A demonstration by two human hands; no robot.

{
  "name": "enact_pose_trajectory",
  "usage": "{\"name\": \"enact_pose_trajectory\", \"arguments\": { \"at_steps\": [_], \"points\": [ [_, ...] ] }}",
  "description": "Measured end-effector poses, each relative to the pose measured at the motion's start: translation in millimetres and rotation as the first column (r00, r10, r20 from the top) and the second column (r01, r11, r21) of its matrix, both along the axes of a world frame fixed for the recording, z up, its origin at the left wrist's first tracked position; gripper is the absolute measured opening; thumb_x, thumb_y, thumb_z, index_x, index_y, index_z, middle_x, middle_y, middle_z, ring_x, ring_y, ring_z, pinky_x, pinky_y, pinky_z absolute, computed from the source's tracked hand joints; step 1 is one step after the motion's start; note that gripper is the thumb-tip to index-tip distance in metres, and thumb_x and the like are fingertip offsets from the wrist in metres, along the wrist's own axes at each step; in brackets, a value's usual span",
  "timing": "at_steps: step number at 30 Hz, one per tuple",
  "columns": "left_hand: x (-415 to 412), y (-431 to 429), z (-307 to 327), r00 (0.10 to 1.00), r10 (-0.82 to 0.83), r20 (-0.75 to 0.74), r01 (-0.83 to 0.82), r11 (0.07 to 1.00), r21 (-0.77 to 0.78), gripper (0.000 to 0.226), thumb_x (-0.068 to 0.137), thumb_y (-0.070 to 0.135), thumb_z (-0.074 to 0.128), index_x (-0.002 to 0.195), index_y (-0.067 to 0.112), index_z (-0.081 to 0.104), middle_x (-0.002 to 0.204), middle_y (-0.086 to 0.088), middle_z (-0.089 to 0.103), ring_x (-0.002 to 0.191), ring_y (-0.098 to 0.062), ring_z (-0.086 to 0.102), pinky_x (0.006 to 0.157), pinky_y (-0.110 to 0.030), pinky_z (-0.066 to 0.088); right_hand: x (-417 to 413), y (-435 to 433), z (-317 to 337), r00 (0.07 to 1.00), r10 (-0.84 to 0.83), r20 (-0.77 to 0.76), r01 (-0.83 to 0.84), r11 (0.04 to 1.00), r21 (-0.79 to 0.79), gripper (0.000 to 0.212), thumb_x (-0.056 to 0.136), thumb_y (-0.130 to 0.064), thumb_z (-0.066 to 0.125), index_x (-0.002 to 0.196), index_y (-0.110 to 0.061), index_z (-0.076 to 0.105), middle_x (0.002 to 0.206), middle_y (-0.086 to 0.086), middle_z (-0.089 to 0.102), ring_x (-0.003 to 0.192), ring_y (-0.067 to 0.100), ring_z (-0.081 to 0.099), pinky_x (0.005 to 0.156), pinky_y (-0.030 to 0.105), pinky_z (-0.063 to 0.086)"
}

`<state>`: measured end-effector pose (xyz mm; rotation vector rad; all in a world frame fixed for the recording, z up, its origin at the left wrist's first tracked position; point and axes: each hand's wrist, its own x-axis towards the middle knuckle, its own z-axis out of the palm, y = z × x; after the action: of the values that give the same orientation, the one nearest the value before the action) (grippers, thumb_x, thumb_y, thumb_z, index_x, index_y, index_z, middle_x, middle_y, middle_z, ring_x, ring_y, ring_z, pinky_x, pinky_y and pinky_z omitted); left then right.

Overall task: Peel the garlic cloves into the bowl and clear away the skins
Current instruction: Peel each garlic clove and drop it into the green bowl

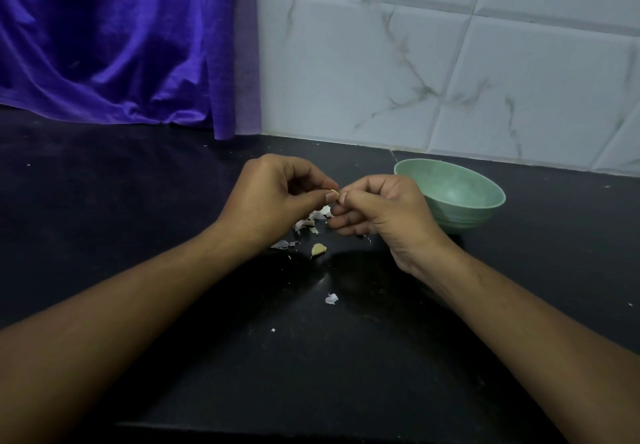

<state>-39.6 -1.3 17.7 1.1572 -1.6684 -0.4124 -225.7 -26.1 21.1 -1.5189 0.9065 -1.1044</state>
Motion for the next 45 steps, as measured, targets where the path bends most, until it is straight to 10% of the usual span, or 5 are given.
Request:
{"name": "enact_pose_trajectory", "arguments": {
  "at_steps": [10,18,30,45],
  "points": [
    [-2,0,1,0.96,-0.142,-0.241,0.176,0.976,0.125,0.013,0.091,0.01,0.077,0.104,0.013,0.076,0.097,-0.022,0.075,0.086,-0.037,0.073,0.078,-0.063,0.061,-1,0,5,0.994,0.054,0.092,-0.066,0.989,0.135,0.009,0.095,0.001,0.06,0.094,0.003,0.069,0.073,0.01,0.07,0.062,0.021,0.071,0.063,0.033,0.064],
    [2,1,4,0.991,-0.119,-0.053,0.122,0.991,0.055,0.01,0.089,0.019,0.082,0.099,0.019,0.081,0.087,-0.001,0.079,0.084,-0.032,0.074,0.078,-0.052,0.063,-2,1,7,0.983,0.132,0.129,-0.153,0.973,0.173,0.021,0.096,-0.002,0.059,0.08,-0.006,0.072,0.071,0.007,0.066,0.059,0.019,0.068,0.063,0.034,0.064],
    [-10,5,5,0.836,-0.164,-0.524,0.321,0.92,0.224,0.019,0.074,0.026,0.081,0.091,0.018,0.08,0.088,-0.003,0.073,0.077,-0.006,0.065,0.062,-0.019,0.053,-1,3,4,0.979,0.197,0.045,-0.202,0.961,0.187,0.007,0.095,-0.002,0.061,0.089,-0.004,0.064,0.07,0.006,0.064,0.056,0.017,0.064,0.063,0.036,0.063],
    [-2,3,8,0.834,-0.101,-0.542,0.307,0.901,0.305,0.034,0.07,0.023,0.083,0.102,0.013,0.077,0.1,-0.012,0.078,0.072,-0.012,0.069,0.059,-0.023,0.058,-12,-8,2,0.993,-0.024,-0.115,0.006,0.988,-0.156,0.008,0.091,0.0,0.074,0.092,0.0,0.067,0.081,0.011,0.065,0.06,0.023,0.067,0.052,0.034,0.058]
  ]
}}
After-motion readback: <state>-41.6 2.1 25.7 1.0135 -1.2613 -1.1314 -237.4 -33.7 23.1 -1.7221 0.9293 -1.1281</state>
